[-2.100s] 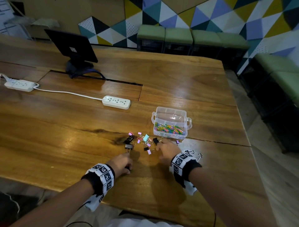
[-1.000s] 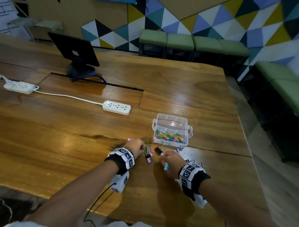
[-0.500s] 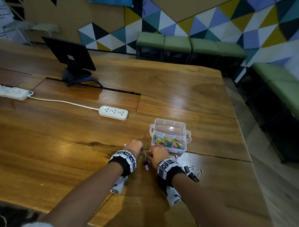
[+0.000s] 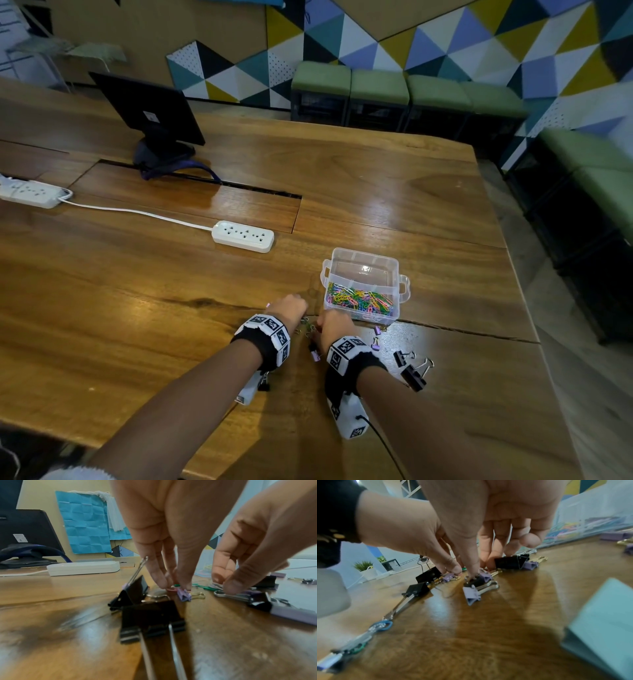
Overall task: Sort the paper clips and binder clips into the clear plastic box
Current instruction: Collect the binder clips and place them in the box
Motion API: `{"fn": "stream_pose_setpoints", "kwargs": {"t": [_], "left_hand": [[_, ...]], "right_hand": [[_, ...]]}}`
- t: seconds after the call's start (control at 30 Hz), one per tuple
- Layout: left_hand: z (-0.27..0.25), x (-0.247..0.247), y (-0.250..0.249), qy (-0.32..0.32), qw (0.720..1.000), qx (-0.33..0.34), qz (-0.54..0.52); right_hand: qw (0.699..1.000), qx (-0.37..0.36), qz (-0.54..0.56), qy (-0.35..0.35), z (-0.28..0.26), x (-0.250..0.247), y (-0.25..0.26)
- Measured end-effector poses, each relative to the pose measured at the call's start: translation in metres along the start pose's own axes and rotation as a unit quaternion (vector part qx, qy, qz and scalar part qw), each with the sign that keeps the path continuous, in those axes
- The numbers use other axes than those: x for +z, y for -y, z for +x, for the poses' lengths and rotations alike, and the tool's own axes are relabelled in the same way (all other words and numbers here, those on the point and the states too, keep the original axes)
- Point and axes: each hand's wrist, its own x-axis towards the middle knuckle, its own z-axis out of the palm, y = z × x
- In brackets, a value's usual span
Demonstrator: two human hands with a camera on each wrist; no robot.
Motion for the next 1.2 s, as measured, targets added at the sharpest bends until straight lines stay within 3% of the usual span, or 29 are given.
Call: {"fn": "stream_pose_setpoints", "kwargs": {"t": [0.43,0.83,1.0,1.2], "left_hand": [[-0.007,-0.002,-0.008,0.024,0.999,0.011,0.048],[-0.011,-0.012,-0.011,0.028,0.996,0.049,0.068],[-0.008,-0.024,-0.007,-0.016,0.999,0.007,-0.031],[-0.002,-0.048,-0.021,-0.122,0.987,0.072,-0.079]], "right_hand": [[0.998,0.007,-0.034,0.061,-0.009,-0.002,0.007],[0.998,-0.031,-0.033,0.051,-0.016,0.005,0.007],[0.997,-0.01,-0.056,0.057,-0.014,0.003,-0.001],[0.998,0.009,-0.029,0.061,-0.012,-0.002,-0.005]]}}
